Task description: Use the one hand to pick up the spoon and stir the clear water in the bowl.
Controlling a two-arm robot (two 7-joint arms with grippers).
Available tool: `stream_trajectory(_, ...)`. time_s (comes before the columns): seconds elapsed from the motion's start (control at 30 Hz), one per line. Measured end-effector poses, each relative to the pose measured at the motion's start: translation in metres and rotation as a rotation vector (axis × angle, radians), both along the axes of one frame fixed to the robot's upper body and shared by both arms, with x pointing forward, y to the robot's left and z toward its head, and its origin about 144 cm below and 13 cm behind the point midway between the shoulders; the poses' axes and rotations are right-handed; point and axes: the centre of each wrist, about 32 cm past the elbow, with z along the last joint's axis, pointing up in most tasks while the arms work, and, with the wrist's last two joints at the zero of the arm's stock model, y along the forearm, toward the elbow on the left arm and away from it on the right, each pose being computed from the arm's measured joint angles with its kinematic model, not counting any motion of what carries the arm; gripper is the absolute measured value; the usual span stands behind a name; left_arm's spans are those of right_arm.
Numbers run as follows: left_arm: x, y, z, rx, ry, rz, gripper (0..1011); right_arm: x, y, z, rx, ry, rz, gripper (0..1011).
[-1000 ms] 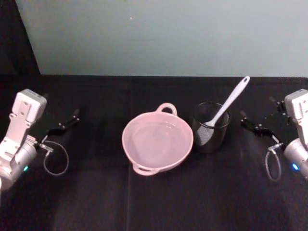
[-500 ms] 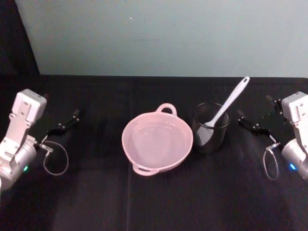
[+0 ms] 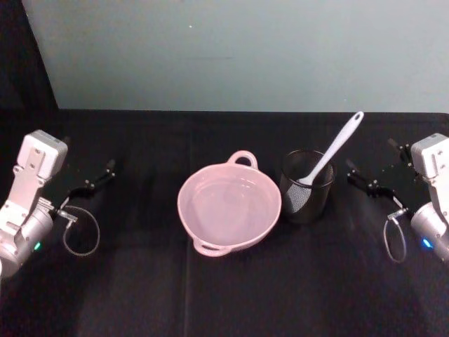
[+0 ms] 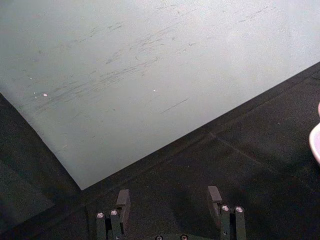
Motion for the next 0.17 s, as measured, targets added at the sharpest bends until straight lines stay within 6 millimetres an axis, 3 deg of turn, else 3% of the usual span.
stream_trajectory(0.17, 0.0000, 0.0000, 0.0000, 0.000, 0.000, 0.000, 1011, -0.0001, -0.0001, 0.0001, 0.001, 0.001, 0.000, 1004)
